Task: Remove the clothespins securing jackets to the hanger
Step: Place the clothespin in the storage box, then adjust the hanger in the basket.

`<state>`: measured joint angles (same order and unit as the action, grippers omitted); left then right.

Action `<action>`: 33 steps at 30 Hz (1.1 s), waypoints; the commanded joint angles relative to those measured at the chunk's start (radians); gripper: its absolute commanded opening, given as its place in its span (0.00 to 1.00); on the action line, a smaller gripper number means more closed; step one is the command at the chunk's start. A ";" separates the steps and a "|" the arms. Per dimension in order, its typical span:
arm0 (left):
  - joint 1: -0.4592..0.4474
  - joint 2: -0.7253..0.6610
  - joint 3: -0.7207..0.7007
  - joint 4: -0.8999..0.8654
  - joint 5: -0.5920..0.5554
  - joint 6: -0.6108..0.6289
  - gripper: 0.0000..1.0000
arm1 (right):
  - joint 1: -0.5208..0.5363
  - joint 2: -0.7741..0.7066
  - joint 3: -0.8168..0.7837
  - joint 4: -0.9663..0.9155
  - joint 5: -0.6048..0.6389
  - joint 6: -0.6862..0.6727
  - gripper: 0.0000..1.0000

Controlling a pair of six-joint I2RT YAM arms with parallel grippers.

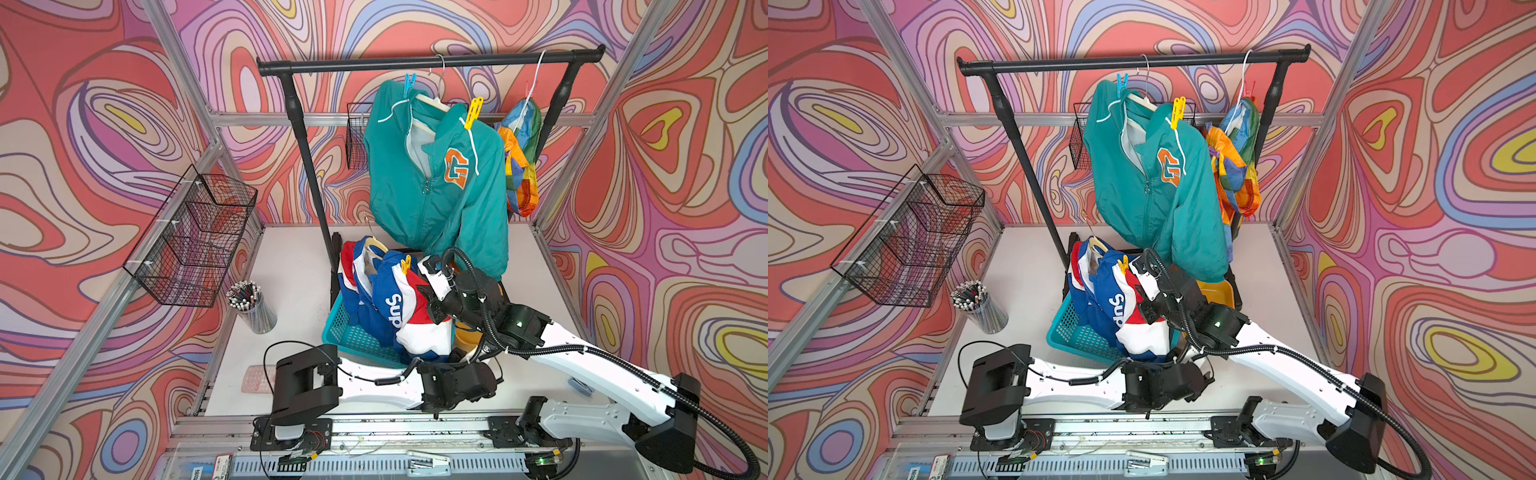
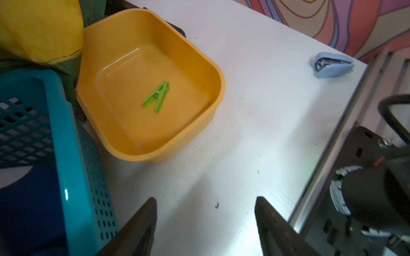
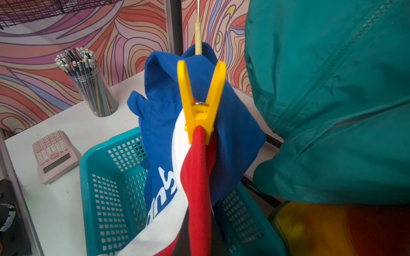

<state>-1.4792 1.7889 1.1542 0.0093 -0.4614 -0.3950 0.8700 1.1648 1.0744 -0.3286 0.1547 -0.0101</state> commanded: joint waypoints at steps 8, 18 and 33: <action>-0.139 -0.340 -0.157 0.092 -0.296 0.102 0.72 | -0.011 -0.030 -0.011 0.093 -0.013 -0.016 0.00; -0.140 -0.545 -0.243 -0.025 -0.413 0.112 0.72 | -0.011 -0.060 -0.031 0.092 -0.002 -0.016 0.00; 0.193 -0.934 -0.255 -0.114 -0.390 0.285 0.81 | -0.011 -0.080 -0.088 0.127 -0.046 -0.003 0.00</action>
<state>-1.3804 0.9211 0.8734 -0.0269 -0.9279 -0.1062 0.8642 1.1149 0.9932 -0.2802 0.1253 -0.0132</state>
